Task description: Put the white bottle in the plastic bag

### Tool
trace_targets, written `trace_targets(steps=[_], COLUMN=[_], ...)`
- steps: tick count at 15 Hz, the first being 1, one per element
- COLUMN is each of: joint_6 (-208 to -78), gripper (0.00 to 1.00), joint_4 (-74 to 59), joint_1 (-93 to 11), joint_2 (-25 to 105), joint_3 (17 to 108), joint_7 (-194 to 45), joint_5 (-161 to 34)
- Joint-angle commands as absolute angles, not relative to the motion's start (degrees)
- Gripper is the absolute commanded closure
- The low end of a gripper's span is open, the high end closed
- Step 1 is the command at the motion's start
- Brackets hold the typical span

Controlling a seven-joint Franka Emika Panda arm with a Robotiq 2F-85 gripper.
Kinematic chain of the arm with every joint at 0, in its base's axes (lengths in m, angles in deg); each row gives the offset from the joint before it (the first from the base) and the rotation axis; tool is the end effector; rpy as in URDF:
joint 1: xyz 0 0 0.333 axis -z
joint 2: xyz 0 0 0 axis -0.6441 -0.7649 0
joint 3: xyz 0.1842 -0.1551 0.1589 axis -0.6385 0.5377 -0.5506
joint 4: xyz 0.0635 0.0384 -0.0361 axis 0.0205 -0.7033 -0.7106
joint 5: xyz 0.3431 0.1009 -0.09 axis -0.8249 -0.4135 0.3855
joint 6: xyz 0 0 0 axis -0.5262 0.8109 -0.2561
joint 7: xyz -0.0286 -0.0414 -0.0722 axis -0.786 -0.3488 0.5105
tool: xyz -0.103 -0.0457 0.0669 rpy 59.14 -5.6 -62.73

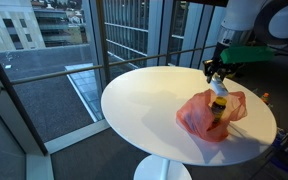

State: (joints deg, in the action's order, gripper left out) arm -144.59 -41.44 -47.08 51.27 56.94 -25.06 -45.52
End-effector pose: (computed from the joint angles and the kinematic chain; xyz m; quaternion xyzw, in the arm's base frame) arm 0.5283 0.0681 0.3144 0.9543 -0.2659 0.1024 0.0900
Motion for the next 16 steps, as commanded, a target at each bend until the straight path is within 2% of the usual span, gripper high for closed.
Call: trace_targets(steps=[1,16], joint_6=[-143.0,-140.7], gripper=[0.74,0.74], joint_4=[-40.1,-40.0], joint_1=[-47.9,-53.2], joint_2=[49.4,45.6], joint_3=[55.9,54.1], joint_7=[-24.3,-25.9], joint_5=[-44.7,-45.4])
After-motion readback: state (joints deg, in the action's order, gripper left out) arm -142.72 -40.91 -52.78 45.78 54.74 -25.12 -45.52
